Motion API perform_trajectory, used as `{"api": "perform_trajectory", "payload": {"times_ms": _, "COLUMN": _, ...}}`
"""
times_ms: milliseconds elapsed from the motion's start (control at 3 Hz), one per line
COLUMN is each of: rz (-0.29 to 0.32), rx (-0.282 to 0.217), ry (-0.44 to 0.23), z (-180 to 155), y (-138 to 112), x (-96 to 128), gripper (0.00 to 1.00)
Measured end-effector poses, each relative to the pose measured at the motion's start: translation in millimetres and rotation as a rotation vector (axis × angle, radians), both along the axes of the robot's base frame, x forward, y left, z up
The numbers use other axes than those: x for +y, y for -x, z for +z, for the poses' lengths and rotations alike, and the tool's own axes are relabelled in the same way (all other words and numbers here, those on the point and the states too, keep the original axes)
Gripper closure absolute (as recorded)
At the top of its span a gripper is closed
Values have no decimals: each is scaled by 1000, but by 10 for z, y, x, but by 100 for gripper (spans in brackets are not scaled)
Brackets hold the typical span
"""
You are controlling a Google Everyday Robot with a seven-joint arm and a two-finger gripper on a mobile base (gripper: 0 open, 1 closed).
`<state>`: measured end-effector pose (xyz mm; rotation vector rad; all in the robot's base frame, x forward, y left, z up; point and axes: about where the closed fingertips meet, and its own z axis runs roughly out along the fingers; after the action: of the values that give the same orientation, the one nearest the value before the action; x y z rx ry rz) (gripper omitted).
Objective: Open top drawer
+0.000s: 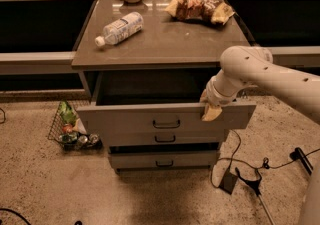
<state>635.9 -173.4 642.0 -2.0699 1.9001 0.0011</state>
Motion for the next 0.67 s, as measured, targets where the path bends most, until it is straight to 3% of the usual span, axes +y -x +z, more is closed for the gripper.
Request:
{"api": "perform_trajectory", "payload": {"times_ms": 333, "rz": 24, "rx": 21, "ry": 2, "z": -63, "y": 267, "x": 60, "gripper": 100}}
{"api": "perform_trajectory", "payload": {"times_ms": 667, "rz": 28, "rx": 26, "ry": -1, "z": -46, "y": 335, "x": 82, "gripper": 100}}
